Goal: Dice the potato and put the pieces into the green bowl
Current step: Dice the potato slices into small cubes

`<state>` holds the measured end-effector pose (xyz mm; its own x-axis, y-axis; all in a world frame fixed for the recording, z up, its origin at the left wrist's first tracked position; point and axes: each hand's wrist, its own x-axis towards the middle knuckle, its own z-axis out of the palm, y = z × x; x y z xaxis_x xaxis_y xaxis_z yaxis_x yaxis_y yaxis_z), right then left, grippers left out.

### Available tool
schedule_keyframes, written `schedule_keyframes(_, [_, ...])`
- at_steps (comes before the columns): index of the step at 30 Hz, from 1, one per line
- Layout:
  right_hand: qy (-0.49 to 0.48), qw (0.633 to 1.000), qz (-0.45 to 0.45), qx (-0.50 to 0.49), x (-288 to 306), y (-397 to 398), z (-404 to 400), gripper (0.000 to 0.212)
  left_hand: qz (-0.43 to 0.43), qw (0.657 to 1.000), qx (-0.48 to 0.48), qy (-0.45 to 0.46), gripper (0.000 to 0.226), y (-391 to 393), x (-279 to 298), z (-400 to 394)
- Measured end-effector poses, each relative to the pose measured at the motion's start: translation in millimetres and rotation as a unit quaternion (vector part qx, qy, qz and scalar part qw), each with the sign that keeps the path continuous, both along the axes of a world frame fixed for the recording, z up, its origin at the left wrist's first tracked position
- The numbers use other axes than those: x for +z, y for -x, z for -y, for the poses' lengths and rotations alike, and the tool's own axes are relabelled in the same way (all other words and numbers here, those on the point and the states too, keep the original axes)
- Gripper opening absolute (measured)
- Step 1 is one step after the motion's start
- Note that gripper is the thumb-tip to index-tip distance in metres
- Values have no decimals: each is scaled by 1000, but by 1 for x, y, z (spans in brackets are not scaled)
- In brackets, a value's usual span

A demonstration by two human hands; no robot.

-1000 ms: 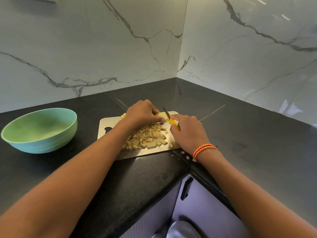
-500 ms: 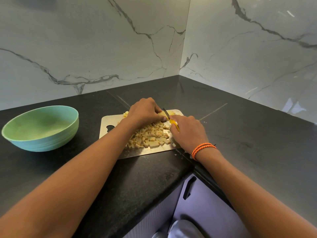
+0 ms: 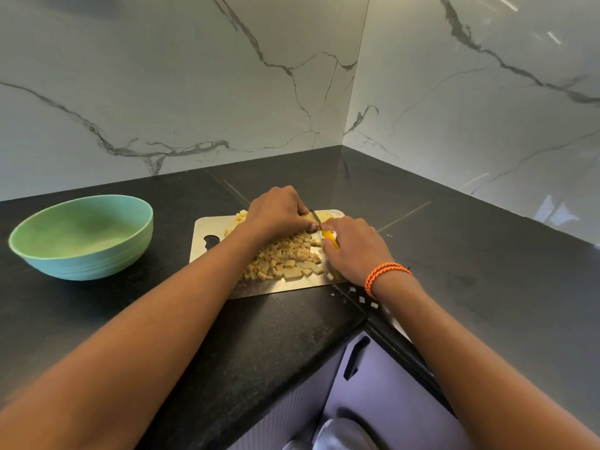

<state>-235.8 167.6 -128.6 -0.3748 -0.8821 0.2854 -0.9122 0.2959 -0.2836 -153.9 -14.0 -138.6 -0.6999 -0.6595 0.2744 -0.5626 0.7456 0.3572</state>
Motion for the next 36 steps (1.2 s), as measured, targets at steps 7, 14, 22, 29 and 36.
schedule_keyframes(7, [10, 1000, 8, 4, -5, -2, -26, 41, 9, 1000, 7, -1, 37, -2, 3, -3])
schedule_keyframes(14, [29, 999, 21, 5, -2, -3, -49, 38, 17, 1000, 17, 3, 38, -2, 3, -6])
schedule_keyframes(22, [84, 996, 18, -17, -4, -5, -24, 42, 4, 999, -6, -47, 43, -10, 7, 2])
schedule_keyframes(29, [60, 998, -1, -3, -4, -7, -8, 43, -2, 999, -6, -46, 43, -12, 9, 2])
schedule_keyframes(36, [19, 1000, 4, 6, -6, -1, 1, 40, 0, 999, 5, -33, 41, -11, 7, 2])
